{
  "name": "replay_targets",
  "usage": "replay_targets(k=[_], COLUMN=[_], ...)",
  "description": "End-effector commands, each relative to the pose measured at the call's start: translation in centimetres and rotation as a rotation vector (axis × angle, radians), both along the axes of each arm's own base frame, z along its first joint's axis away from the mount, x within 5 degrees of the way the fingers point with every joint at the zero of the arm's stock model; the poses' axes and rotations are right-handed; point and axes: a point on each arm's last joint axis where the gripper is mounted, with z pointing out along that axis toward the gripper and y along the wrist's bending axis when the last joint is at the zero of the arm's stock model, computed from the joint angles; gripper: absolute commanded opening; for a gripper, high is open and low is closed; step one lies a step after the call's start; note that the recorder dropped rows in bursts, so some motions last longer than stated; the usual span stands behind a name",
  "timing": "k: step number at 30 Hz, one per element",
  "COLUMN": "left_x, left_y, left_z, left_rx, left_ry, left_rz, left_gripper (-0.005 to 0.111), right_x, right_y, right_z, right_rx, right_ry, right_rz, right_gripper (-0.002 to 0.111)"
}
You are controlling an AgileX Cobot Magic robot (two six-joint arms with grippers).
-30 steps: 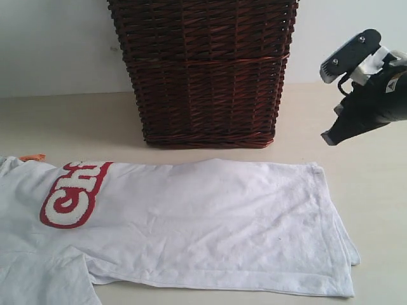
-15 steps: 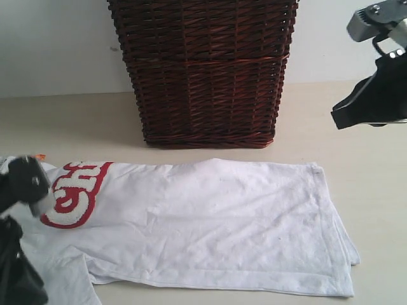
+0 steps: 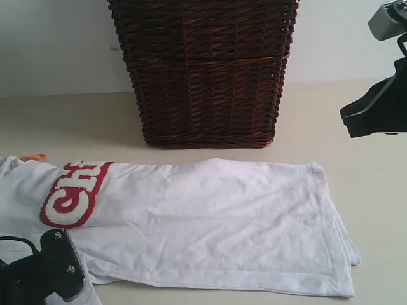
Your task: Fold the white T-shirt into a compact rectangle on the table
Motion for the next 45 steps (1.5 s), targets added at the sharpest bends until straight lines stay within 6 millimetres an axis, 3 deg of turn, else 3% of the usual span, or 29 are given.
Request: replay_targets(k=[1, 5, 8, 10, 14, 15, 23, 27, 31, 35, 38, 41, 45], left_x=[0.7, 0.9, 0.6, 0.6, 0.9, 1.1, 3.7, 6.0, 8.1, 9.2, 9.8, 10.4, 11.6], left_y=[0.2, -0.1, 0.2, 0.2, -0.1, -0.3, -1.1, -0.4, -0.4, -2.1, -3.6, -4.2, -3.7], left_z=[-2.0, -3.6, -4.6, -4.9, -4.2, -3.8, -0.2, 3.5, 5.8, 5.9, 5.3, 4.3, 2.5], left_rx=[0.099, 0.138, 0.201, 0.238, 0.287, 0.295, 0.332, 0.469, 0.538, 0.423, 0.316, 0.327, 0.388], left_ry=[-0.013, 0.029, 0.096, 0.135, 0.189, 0.195, 0.046, -0.168, -0.41, -0.559, -0.626, -0.645, -0.618], left_rz=[0.0, 0.0, -0.004, -0.007, -0.012, -0.027, -0.121, -0.215, -0.341, -0.444, -0.514, -0.586, -0.548], left_gripper=[0.073, 0.073, 0.065, 0.048, 0.003, 0.001, 0.0, 0.0, 0.0, 0.004, 0.023, 0.045, 0.047], right_x=[0.1, 0.2, 0.3, 0.3, 0.3, 0.2, 0.3, 0.7, 1.3, 1.8, 2.2, 2.3, 2.3], right_y=[-0.1, -0.2, -0.2, -0.1, -0.1, -0.1, -0.2, -0.2, 0.0, 0.1, 0.2, 0.2, 0.2], right_z=[0.2, 0.2, 0.3, 0.3, 0.3, 0.3, 0.4, 0.3, -0.5, -1.5, -2.1, -2.3, -2.2], right_rx=[0.001, 0.0, 0.008, 0.007, 0.01, 0.01, 0.01, 0.006, 0.036, 0.018, 0.009, 0.008, -0.001], right_ry=[-0.037, -0.046, -0.05, -0.052, -0.052, -0.05, -0.062, -0.078, -0.04, -0.006, 0.018, 0.026, 0.017], right_rz=[-0.018, -0.024, -0.028, -0.024, -0.025, -0.024, -0.03, -0.044, -0.056, -0.041, -0.034, -0.034, -0.022], right_gripper=[0.0, 0.0, 0.0, 0.0, 0.0, 0.0, 0.0, 0.0, 0.0, 0.0, 0.0, 0.0, 0.0])
